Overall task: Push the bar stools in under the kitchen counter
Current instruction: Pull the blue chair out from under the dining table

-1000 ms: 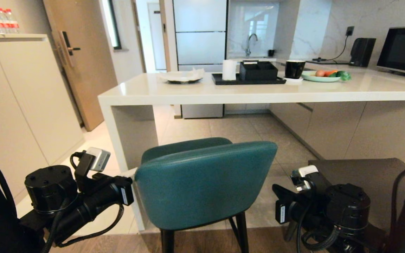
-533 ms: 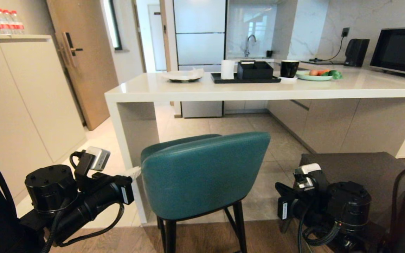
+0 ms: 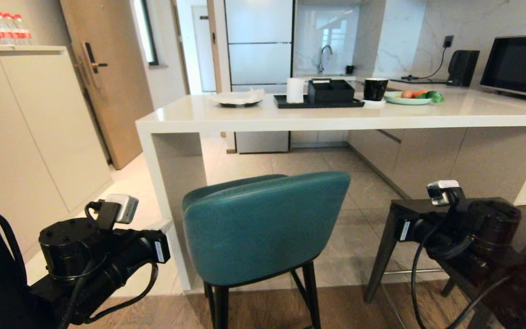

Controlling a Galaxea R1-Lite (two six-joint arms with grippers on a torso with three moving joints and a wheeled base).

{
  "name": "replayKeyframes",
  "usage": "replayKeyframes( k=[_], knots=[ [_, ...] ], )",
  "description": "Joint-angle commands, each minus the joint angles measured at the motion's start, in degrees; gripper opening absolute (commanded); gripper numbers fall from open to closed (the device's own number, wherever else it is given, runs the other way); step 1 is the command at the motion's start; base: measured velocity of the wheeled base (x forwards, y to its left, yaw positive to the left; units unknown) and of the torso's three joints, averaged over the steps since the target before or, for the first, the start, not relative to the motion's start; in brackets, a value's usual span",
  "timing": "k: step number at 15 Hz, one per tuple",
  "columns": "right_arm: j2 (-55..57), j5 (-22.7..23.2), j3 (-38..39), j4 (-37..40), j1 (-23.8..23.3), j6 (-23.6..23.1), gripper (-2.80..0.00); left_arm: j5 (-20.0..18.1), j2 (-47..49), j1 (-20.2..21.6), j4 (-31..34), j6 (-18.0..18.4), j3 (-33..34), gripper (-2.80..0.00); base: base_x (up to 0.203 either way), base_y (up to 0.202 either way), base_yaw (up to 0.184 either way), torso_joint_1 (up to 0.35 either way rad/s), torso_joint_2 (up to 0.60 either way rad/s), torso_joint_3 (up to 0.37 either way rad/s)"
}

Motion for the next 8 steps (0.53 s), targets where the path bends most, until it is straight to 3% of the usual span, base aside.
replayKeyframes(
  k=[1, 5, 8],
  knots=[
    [8.1, 2.1, -9.2, -0.5, -1.9, -0.1, -2.80, 2.2, -0.4, 0.2, -0.5, -0.1, 1.5, -2.80, 0.000, 0.000, 0.000, 0.000, 0.00, 0.000],
    [17.8, 9.7, -22.4, -0.5, -0.7, 0.2, -2.80, 7.7, -1.0, -0.1, -0.5, -1.6, 1.6, -2.80, 0.000, 0.000, 0.000, 0.000, 0.00, 0.000],
    [20.9, 13.0, -29.0, -0.5, 1.9, 3.4, -2.80, 11.9, -1.2, -2.5, -0.5, -2.0, 0.6, -2.80, 0.000, 0.000, 0.000, 0.000, 0.00, 0.000]
  ],
)
